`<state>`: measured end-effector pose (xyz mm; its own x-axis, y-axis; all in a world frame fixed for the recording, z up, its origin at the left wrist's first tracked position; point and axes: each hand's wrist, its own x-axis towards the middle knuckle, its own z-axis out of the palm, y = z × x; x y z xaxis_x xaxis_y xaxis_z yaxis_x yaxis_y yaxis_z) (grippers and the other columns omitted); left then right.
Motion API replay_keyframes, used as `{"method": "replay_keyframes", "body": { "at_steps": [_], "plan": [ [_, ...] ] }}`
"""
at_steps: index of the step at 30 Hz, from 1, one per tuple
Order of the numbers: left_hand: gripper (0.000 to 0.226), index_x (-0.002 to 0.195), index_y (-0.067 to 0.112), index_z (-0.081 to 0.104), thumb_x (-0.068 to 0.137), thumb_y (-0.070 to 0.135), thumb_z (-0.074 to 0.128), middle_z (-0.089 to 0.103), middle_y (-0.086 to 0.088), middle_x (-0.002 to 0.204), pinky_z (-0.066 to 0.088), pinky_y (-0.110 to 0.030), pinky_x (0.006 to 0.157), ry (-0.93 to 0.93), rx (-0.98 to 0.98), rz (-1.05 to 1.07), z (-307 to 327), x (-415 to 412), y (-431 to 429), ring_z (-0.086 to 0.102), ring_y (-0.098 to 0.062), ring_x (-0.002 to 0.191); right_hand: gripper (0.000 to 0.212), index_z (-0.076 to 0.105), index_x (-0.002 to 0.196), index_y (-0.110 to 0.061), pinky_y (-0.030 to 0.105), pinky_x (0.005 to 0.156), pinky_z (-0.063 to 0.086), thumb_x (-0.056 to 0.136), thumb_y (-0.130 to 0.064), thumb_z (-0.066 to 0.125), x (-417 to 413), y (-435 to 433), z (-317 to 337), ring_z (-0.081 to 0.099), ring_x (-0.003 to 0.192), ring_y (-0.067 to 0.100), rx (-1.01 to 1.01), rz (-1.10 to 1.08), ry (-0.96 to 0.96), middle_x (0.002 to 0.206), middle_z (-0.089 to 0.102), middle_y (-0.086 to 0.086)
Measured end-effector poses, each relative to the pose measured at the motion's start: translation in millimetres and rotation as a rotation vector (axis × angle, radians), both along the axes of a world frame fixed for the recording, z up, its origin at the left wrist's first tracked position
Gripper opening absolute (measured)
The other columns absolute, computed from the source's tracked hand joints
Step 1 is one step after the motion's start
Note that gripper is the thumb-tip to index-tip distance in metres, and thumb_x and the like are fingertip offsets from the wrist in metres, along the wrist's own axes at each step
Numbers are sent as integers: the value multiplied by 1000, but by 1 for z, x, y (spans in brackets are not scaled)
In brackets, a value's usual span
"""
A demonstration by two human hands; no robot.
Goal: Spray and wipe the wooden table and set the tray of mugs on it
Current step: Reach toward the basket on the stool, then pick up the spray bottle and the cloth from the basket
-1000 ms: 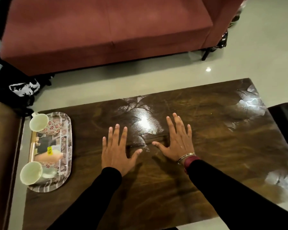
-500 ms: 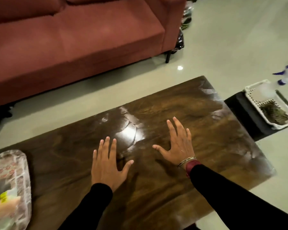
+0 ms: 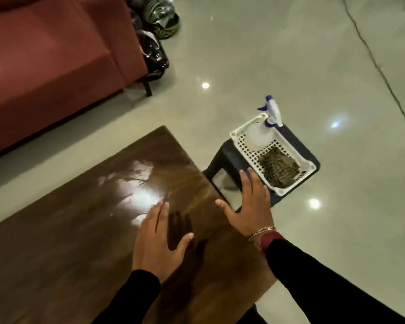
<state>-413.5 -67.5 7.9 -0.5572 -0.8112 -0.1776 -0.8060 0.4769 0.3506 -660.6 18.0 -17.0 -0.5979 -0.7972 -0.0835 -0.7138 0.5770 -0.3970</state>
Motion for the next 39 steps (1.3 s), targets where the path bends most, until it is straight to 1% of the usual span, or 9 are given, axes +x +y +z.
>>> {"method": "replay_keyframes", "body": {
  "at_steps": [6, 9, 12, 18, 24, 27, 32, 36, 39],
  "plan": [
    [96, 158, 18, 32, 84, 75, 56, 32, 0, 166, 39, -44, 120, 217, 67, -53, -19, -183, 4, 31, -17, 152, 93, 35, 157, -7, 60, 119, 33, 88, -60, 67, -154, 15, -41, 33, 151, 35, -22, -126, 1, 164, 34, 16],
    [92, 154, 11, 40, 85, 66, 65, 40, -5, 161, 40, -40, 118, 336, 39, -114, -25, -252, -6, 37, -18, 148, 105, 26, 160, -7, 58, 122, 30, 83, -70, 61, -194, 6, -64, 26, 155, 33, 75, -98, -50, 167, 28, 15],
    [96, 156, 11, 34, 85, 64, 68, 35, -7, 163, 38, -42, 120, 330, 50, -114, -33, -307, -25, 32, -21, 151, 116, 17, 162, -8, 56, 126, 22, 73, -80, 38, -209, -6, -81, 18, 158, 32, 185, -45, -86, 170, 18, 15],
    [118, 163, 17, 7, 79, 67, 72, 12, 1, 171, 19, -27, 117, 341, 166, 71, -50, -367, -51, 20, -16, 156, 105, 3, 166, -11, 52, 130, 2, 90, -67, 47, -202, -16, -103, -3, 161, 27, 244, -32, -82, 174, -3, 10],
    [110, 160, 24, 20, 76, 47, 87, 31, 4, 163, 38, -29, 116, 630, 320, 214, -56, -411, -73, 38, -9, 145, 85, 4, 166, -11, 49, 130, -5, 99, -36, 50, -199, -22, -100, -11, 161, 26, 233, -71, -150, 174, -7, 8],
    [85, 153, 23, 33, 84, 23, 81, 45, 6, 148, 47, -23, 102, 733, 334, 288, -59, -422, -80, 52, 15, 109, 67, 31, 162, -14, 48, 131, 1, 100, -32, 51, -203, -23, -102, 10, 161, 24, 24, -190, -289, 172, 20, 7],
    [66, 144, 8, 43, 85, 8, 72, 53, -5, 137, 37, 1, 92, 811, 264, 326, -39, -392, -81, 52, -7, 112, 50, 67, 135, -24, 46, 116, 42, 99, -52, 47, -208, -31, -75, 60, 130, 21, -349, -464, -509, 135, 69, 0],
    [53, 130, 4, 56, 78, 11, 68, 62, -9, 121, 41, -8, 91, 874, 140, 388, -4, -312, -62, 61, -16, 106, 46, 62, 138, -18, 57, 112, 44, 102, -46, 53, -181, -46, -56, 63, 120, 25, -518, -287, -646, 130, 68, 3],
    [37, 111, 10, 62, 75, 5, 70, 63, -5, 103, 46, -17, 82, 746, 191, 511, 4, -228, -46, 60, -15, 91, 48, 52, 145, -9, 49, 117, 41, 101, -29, 53, -128, -65, -43, 54, 135, 21, -469, -23, -624, 145, 57, 5]
  ]
}}
